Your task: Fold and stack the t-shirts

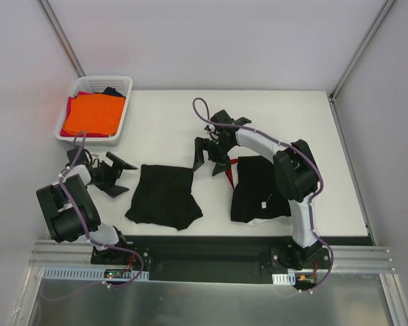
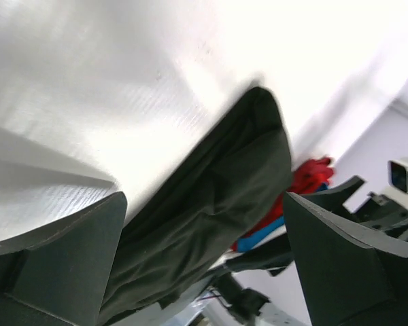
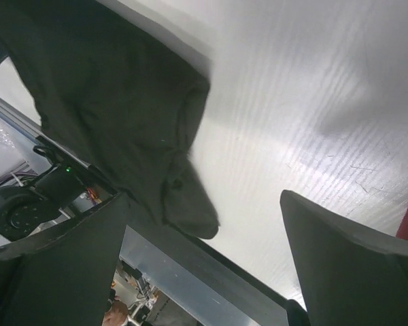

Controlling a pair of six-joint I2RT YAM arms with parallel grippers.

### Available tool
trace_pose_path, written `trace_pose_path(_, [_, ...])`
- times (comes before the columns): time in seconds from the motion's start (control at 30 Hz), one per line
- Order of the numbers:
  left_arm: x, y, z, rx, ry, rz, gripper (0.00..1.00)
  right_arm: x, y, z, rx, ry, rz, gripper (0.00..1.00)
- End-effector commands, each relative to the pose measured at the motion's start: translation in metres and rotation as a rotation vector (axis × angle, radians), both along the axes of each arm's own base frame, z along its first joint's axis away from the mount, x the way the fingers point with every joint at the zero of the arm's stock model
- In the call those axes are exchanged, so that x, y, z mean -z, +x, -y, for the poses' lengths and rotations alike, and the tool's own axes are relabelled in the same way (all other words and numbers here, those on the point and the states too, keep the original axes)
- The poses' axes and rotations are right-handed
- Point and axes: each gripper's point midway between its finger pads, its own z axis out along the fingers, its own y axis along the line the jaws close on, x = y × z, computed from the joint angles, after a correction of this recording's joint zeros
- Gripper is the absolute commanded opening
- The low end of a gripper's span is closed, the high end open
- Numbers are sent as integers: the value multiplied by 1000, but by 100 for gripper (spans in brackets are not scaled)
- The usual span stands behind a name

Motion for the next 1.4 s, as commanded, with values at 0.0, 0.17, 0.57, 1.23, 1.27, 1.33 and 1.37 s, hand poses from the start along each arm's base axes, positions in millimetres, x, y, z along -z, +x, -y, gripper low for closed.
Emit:
trace_pose_path(0.0, [-25,7,-8,-2,-92,127,99,-22,8,-4,-13,12,45,97])
trace_pose_path(0.17, [-29,3,6,55,-208,163,99,-27,12,-6,-27,18,59,97])
trace_pose_path(0.57, [-21,-17,29,12,-416,66,99,-33,12,-3,-41,25,91,97])
trace_pose_path(1.23, [34,-53,7,-16,-112,-254,99,20,-10,0,48,26,-22,93])
trace_pose_path(1.27, [33,-50,6,-7,-99,-250,99,22,-12,-3,61,33,-31,93])
trace_pose_path(1.33, [33,-48,8,13,-86,-248,99,31,-18,-12,57,51,-34,93])
trace_pose_path(1.37, [32,-45,11,34,-86,-244,99,38,-20,-15,66,51,-54,93])
